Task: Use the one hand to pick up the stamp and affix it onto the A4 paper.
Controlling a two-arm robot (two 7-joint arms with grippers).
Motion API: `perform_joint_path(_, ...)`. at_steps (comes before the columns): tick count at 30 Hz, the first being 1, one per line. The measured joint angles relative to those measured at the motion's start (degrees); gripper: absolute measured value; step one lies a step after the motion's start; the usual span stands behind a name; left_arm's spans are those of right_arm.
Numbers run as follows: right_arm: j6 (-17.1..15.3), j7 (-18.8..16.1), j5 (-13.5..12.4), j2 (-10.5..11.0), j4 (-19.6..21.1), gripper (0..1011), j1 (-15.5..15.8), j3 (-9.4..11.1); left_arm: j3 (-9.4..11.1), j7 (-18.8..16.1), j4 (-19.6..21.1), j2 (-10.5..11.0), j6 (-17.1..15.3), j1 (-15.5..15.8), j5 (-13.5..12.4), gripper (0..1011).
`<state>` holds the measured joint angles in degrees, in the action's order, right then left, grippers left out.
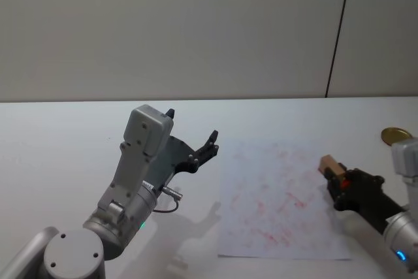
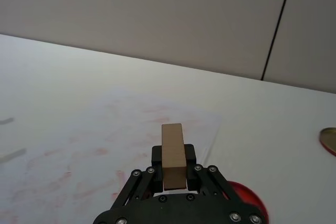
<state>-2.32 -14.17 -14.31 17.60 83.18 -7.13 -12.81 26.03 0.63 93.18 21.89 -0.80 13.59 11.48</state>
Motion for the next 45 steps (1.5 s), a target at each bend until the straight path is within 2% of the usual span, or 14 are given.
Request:
perform_joint_path(12,-4.03,-2.68,-2.18,-1.50,1.13,220,0.56,-1.82,0.00,0.00,0.00,0.00,0.00,0.00,0.00,993)
perform_joint_path(20,-6.18,-3.74,-2.66,-1.79,1.11,220,1.14,-2.57,0.00,0.00,0.00,0.00,0.00,0.00,0.00,993)
perform_joint_path(45,-9.73,-6.18,-1.18,-1.15,1.74,220,1.91,-3.21,0.00,0.00,0.00,0.00,0.00,0.00,0.00,993)
